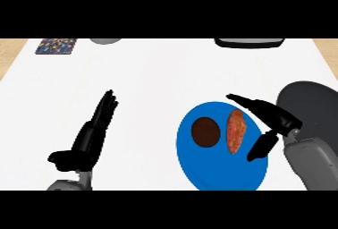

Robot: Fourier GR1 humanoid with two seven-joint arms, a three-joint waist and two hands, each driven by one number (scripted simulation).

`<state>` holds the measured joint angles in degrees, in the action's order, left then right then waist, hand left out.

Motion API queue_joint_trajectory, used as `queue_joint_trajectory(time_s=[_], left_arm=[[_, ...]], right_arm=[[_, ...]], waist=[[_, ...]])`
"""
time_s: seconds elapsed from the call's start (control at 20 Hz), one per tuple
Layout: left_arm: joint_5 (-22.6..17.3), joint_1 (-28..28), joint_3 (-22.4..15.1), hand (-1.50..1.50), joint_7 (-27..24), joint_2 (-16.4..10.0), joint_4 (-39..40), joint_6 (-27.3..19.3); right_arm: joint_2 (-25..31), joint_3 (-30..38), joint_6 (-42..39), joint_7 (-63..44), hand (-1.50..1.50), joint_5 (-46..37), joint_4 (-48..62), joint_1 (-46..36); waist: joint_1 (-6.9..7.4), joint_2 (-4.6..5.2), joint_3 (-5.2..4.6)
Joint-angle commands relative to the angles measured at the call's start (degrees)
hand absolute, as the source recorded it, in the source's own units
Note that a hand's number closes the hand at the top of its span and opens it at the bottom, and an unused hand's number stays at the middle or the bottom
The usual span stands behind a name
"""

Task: Pick the sweet potato from the plate and place it in the pan

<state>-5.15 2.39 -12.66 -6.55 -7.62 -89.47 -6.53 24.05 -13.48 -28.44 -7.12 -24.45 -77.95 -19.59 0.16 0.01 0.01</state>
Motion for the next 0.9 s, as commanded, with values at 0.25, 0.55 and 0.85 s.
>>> queue_joint_trajectory(time_s=[0.25,0.55,0.85], left_arm=[[2.78,-0.42,1.63,0.0,-0.74,2.53,1.66,1.27],[2.29,-1.92,1.89,0.0,0.11,1.45,-1.48,2.09],[5.18,0.52,0.54,0.0,-3.24,5.43,4.65,0.76]], right_arm=[[-5.12,1.97,-1.3,1.87,-1.5,-7.29,6.24,-0.91],[-2.16,-3.41,-2.35,10.11,1.5,-12.67,10.98,-2.62],[-6.14,-3.3,5.05,14.23,1.5,-18.74,18.49,-4.53]], waist=[[-0.03,0.0,-0.01],[0.23,0.03,0.0],[0.07,0.08,-0.01]])
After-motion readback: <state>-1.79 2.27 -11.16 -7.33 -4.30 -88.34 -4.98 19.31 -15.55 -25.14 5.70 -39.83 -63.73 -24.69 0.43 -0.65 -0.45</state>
